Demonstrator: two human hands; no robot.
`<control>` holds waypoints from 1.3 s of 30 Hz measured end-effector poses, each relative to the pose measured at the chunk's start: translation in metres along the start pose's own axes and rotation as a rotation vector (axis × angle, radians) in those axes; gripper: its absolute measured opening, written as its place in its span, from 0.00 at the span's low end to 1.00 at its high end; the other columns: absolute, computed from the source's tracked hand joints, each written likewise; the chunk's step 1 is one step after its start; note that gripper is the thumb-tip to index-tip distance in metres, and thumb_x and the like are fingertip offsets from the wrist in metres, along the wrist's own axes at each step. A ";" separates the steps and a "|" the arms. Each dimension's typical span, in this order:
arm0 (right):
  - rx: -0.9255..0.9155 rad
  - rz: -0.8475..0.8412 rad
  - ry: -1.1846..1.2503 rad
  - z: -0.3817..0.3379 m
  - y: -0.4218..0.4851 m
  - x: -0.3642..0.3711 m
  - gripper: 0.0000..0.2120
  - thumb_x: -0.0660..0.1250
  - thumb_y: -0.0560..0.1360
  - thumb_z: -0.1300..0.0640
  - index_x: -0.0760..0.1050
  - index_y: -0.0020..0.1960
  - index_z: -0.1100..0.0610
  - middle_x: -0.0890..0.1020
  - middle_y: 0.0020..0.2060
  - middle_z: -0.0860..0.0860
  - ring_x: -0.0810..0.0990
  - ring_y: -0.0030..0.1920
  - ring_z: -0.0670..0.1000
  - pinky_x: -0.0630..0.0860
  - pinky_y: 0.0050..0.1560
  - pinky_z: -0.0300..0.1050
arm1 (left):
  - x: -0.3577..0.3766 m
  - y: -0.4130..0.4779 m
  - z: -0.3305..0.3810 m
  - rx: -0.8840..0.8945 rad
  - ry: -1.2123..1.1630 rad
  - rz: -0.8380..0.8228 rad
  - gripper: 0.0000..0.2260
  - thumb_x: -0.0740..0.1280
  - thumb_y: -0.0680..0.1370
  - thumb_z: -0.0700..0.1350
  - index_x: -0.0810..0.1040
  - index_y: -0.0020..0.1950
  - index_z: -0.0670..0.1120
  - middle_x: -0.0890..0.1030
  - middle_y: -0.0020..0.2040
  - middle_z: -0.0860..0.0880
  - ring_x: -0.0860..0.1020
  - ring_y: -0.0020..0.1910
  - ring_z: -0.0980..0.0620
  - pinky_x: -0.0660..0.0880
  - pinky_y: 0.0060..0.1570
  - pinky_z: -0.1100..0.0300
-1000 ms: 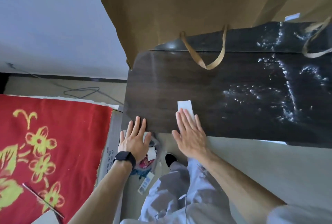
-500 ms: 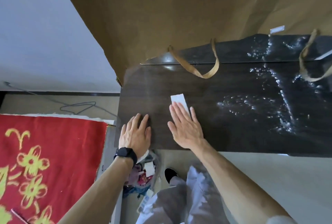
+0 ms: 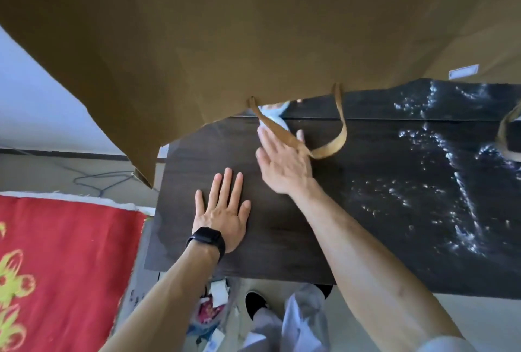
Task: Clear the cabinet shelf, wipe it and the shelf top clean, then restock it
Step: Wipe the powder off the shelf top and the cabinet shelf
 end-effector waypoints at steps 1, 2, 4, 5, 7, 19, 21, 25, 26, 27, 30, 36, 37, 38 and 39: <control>0.069 0.030 0.018 0.015 0.002 -0.004 0.27 0.44 0.82 0.44 0.52 0.79 0.50 0.57 0.79 0.45 0.53 0.79 0.50 0.46 0.75 0.66 | 0.000 0.001 0.000 0.002 0.002 0.004 0.25 0.39 0.83 0.59 0.29 0.76 0.58 0.28 0.75 0.58 0.31 0.77 0.54 0.38 0.76 0.42; 0.149 0.063 0.034 0.034 -0.001 -0.008 0.27 0.44 0.82 0.44 0.52 0.79 0.50 0.57 0.78 0.46 0.52 0.79 0.50 0.44 0.75 0.66 | 0.001 0.001 0.000 0.006 0.006 0.010 0.25 0.39 0.83 0.59 0.30 0.76 0.58 0.28 0.76 0.58 0.31 0.77 0.54 0.37 0.75 0.42; 0.359 0.102 0.059 0.075 -0.020 -0.012 0.29 0.43 0.82 0.43 0.50 0.80 0.53 0.54 0.80 0.48 0.47 0.79 0.51 0.40 0.76 0.63 | 0.002 0.002 -0.002 0.008 0.007 0.008 0.26 0.39 0.83 0.59 0.31 0.77 0.58 0.29 0.77 0.57 0.32 0.77 0.53 0.38 0.75 0.42; 0.481 0.108 0.081 0.095 -0.035 -0.013 0.30 0.43 0.82 0.43 0.49 0.80 0.55 0.52 0.80 0.49 0.45 0.80 0.51 0.39 0.76 0.63 | 0.003 0.002 -0.002 0.009 0.002 0.004 0.26 0.39 0.83 0.59 0.31 0.77 0.57 0.30 0.77 0.57 0.32 0.77 0.53 0.38 0.75 0.41; 0.657 0.115 0.114 0.116 -0.065 -0.015 0.31 0.42 0.81 0.42 0.47 0.80 0.57 0.48 0.80 0.51 0.42 0.79 0.50 0.40 0.76 0.65 | 0.003 0.000 -0.001 0.023 -0.015 0.014 0.26 0.40 0.83 0.59 0.33 0.78 0.57 0.32 0.78 0.56 0.34 0.78 0.53 0.39 0.76 0.41; -0.243 -0.123 0.017 -0.099 -0.159 0.050 0.29 0.44 0.83 0.43 0.45 0.81 0.52 0.43 0.79 0.46 0.38 0.79 0.46 0.48 0.76 0.64 | 0.036 -0.151 -0.117 -0.303 -0.227 0.123 0.26 0.49 0.83 0.54 0.47 0.81 0.54 0.45 0.81 0.54 0.44 0.80 0.53 0.46 0.77 0.43; 0.027 -0.032 -0.030 -0.030 -0.142 0.030 0.30 0.42 0.82 0.41 0.44 0.81 0.53 0.44 0.80 0.47 0.41 0.79 0.47 0.46 0.77 0.64 | 0.037 -0.156 -0.126 -0.290 -0.227 0.111 0.26 0.48 0.83 0.55 0.45 0.81 0.55 0.43 0.81 0.54 0.43 0.80 0.53 0.46 0.77 0.45; 0.508 0.025 0.014 0.065 -0.117 -0.007 0.32 0.42 0.81 0.42 0.48 0.79 0.60 0.54 0.79 0.56 0.48 0.80 0.55 0.47 0.75 0.67 | 0.030 -0.154 -0.120 -0.258 -0.273 0.107 0.27 0.50 0.83 0.55 0.48 0.81 0.50 0.45 0.81 0.52 0.43 0.80 0.53 0.45 0.78 0.50; 0.556 0.051 0.035 0.058 -0.112 -0.008 0.33 0.43 0.81 0.42 0.47 0.79 0.61 0.54 0.79 0.57 0.49 0.79 0.57 0.47 0.75 0.68 | 0.028 -0.152 -0.118 -0.261 -0.290 0.100 0.27 0.48 0.83 0.55 0.48 0.81 0.49 0.45 0.81 0.51 0.43 0.80 0.53 0.45 0.78 0.51; 0.566 0.057 0.050 0.038 -0.106 -0.003 0.34 0.43 0.81 0.42 0.45 0.80 0.61 0.51 0.80 0.57 0.48 0.79 0.57 0.46 0.75 0.68 | 0.027 -0.152 -0.117 -0.260 -0.292 0.094 0.28 0.47 0.82 0.55 0.47 0.81 0.50 0.45 0.81 0.51 0.43 0.80 0.53 0.45 0.78 0.52; 0.234 0.031 0.021 -0.076 -0.099 0.029 0.33 0.44 0.81 0.41 0.45 0.80 0.59 0.48 0.80 0.54 0.45 0.80 0.53 0.41 0.77 0.63 | 0.027 -0.153 -0.123 -0.249 -0.282 0.095 0.27 0.52 0.83 0.51 0.46 0.81 0.52 0.43 0.80 0.53 0.43 0.80 0.53 0.45 0.78 0.51; -0.625 -0.220 -0.107 -0.231 -0.159 0.093 0.29 0.44 0.83 0.44 0.42 0.80 0.52 0.43 0.80 0.47 0.38 0.79 0.47 0.43 0.77 0.61 | 0.047 -0.172 -0.151 -0.351 -0.394 0.141 0.36 0.62 0.75 0.35 0.51 0.81 0.46 0.53 0.80 0.47 0.55 0.79 0.48 0.56 0.76 0.48; -0.678 -0.224 -0.109 -0.224 -0.168 0.091 0.28 0.44 0.83 0.45 0.42 0.80 0.52 0.44 0.80 0.46 0.39 0.79 0.46 0.42 0.77 0.61 | 0.049 -0.173 -0.152 -0.355 -0.381 0.126 0.37 0.61 0.74 0.34 0.50 0.81 0.46 0.53 0.81 0.47 0.54 0.79 0.48 0.55 0.77 0.50; -0.698 -0.225 -0.108 -0.209 -0.176 0.086 0.28 0.45 0.83 0.45 0.42 0.80 0.51 0.44 0.80 0.46 0.39 0.79 0.45 0.42 0.78 0.60 | 0.050 -0.174 -0.150 -0.353 -0.371 0.114 0.37 0.60 0.75 0.34 0.48 0.81 0.46 0.52 0.81 0.47 0.53 0.79 0.49 0.54 0.77 0.51; -0.664 -0.211 -0.102 -0.187 -0.181 0.080 0.28 0.45 0.83 0.45 0.42 0.80 0.51 0.45 0.80 0.45 0.39 0.79 0.45 0.42 0.78 0.60 | 0.049 -0.174 -0.148 -0.351 -0.371 0.121 0.36 0.59 0.76 0.35 0.48 0.81 0.46 0.51 0.81 0.47 0.52 0.80 0.49 0.54 0.77 0.51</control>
Point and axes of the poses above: each hand's wrist, its own y-axis towards the middle knuckle, its own x-axis out of the palm, z = x × y, the point moved 6 cm from there along y, towards the middle knuckle
